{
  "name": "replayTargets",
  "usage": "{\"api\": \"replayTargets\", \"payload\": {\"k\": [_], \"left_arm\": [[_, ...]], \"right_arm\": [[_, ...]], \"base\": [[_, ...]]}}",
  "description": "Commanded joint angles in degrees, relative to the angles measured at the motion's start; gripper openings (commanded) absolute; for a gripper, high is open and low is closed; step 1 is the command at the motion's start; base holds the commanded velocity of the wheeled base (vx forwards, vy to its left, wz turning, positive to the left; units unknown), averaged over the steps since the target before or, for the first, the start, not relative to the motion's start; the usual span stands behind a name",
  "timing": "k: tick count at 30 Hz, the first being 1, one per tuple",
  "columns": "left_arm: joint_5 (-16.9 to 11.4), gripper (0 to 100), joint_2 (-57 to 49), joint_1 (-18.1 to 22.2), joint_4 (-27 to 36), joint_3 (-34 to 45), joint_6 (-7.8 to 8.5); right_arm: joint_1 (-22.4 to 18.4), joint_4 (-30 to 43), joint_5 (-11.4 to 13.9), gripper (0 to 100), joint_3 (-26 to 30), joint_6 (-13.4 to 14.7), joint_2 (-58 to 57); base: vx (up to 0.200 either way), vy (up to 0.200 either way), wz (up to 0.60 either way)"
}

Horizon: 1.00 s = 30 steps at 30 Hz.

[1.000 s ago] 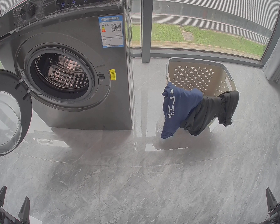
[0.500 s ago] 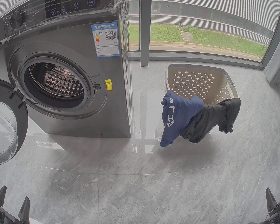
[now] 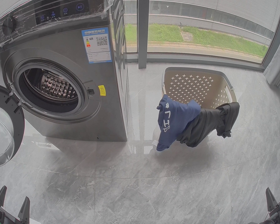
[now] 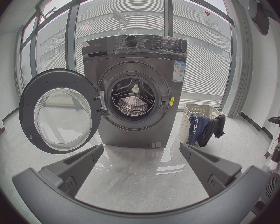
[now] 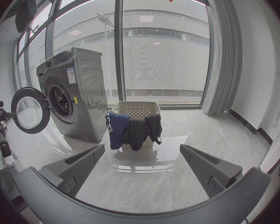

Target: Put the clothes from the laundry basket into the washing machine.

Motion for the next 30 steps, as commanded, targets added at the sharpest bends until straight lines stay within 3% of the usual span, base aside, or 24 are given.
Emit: {"api": "replayTargets", "payload": {"k": [1,11,23,30], "left_arm": [[0.04,100,-0.77,-0.06,0.00,0.92,-0.02],[0.13,100,-0.77,0.03,0.00,0.92,-0.11],[0.04,100,-0.77,0.03,0.00,0.92,-0.02],[0.04,100,-0.77,-0.06,0.00,0.92,-0.11]], "right_arm": [[0.00,0.00,0.04,100,0.75,-0.02,-0.24],[0.00,0.00,0.04,100,0.75,-0.02,-0.15],[0.00,0.00,0.04,100,0.84,-0.02,-0.24],[0.00,0.00,0.04,100,0.75,-0.02,-0.15]], "base": [[0.000,-0.200,0.00],[0.000,-0.020,0.00],[0.000,-0.200,0.00],[0.000,0.000,0.00]]}}
